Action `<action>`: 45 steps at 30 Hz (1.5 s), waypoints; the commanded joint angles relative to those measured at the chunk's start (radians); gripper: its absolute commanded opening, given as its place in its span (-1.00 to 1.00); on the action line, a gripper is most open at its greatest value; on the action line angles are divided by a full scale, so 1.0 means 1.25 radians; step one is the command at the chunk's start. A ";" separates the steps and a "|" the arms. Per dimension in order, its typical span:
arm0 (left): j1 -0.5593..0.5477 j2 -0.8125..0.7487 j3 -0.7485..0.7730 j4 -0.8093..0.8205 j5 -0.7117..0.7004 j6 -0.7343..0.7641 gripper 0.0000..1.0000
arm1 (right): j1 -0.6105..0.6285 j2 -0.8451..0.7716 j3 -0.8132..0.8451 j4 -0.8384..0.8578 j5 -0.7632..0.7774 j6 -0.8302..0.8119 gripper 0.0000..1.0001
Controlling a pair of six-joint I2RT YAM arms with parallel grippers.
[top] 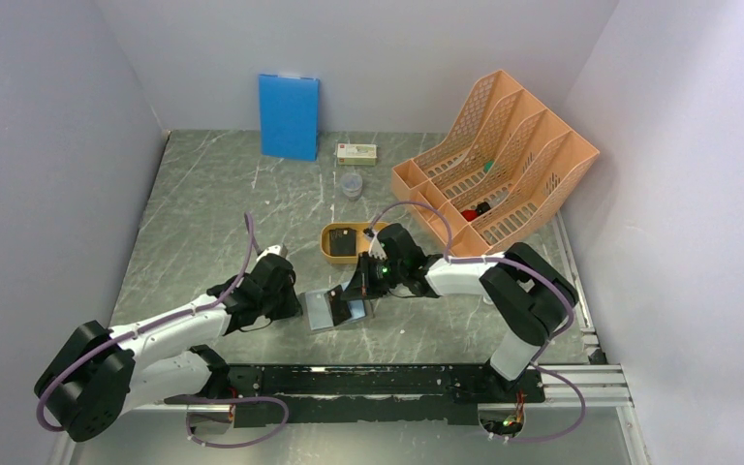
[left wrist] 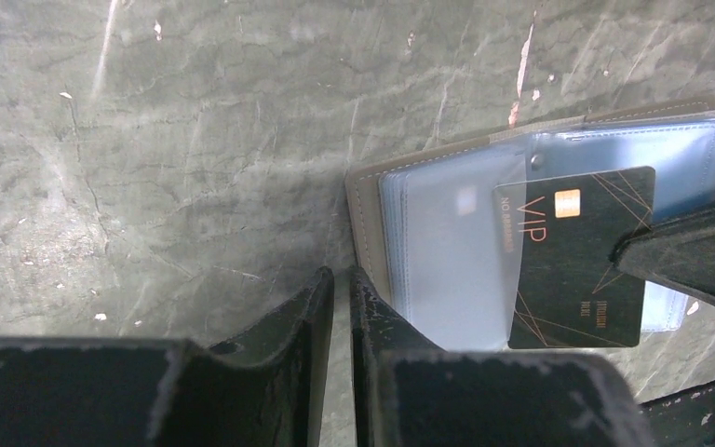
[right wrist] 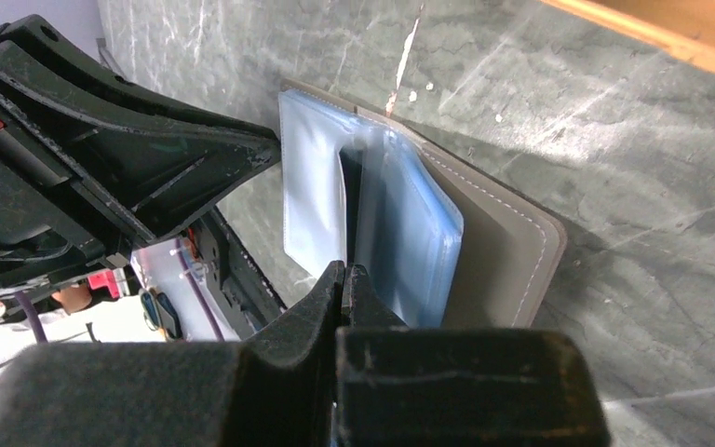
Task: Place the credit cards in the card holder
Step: Insert the credit card into the card holder.
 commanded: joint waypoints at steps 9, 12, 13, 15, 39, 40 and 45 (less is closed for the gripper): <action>-0.004 0.016 -0.028 -0.026 0.015 0.015 -0.63 | 0.004 0.041 0.001 0.035 0.068 0.016 -1.00; -0.004 0.017 -0.032 -0.019 0.023 0.012 -0.64 | 0.004 0.042 -0.011 0.055 0.079 0.037 -1.00; -0.004 0.017 -0.033 -0.019 0.026 0.012 -0.64 | 0.004 0.041 -0.015 0.059 0.082 0.043 -1.00; -0.004 0.014 -0.036 -0.019 0.027 0.011 -0.65 | 0.005 0.039 -0.023 0.070 0.091 0.055 -1.00; -0.004 0.016 -0.061 0.020 0.051 -0.010 -0.69 | 0.060 0.007 0.012 -0.005 0.144 0.044 -0.83; -0.004 0.014 -0.062 0.020 0.051 -0.010 -0.69 | 0.060 0.003 0.013 -0.012 0.145 0.040 -0.72; -0.004 0.010 -0.064 0.023 0.051 -0.011 -0.69 | 0.060 -0.006 0.018 -0.023 0.143 0.032 -0.38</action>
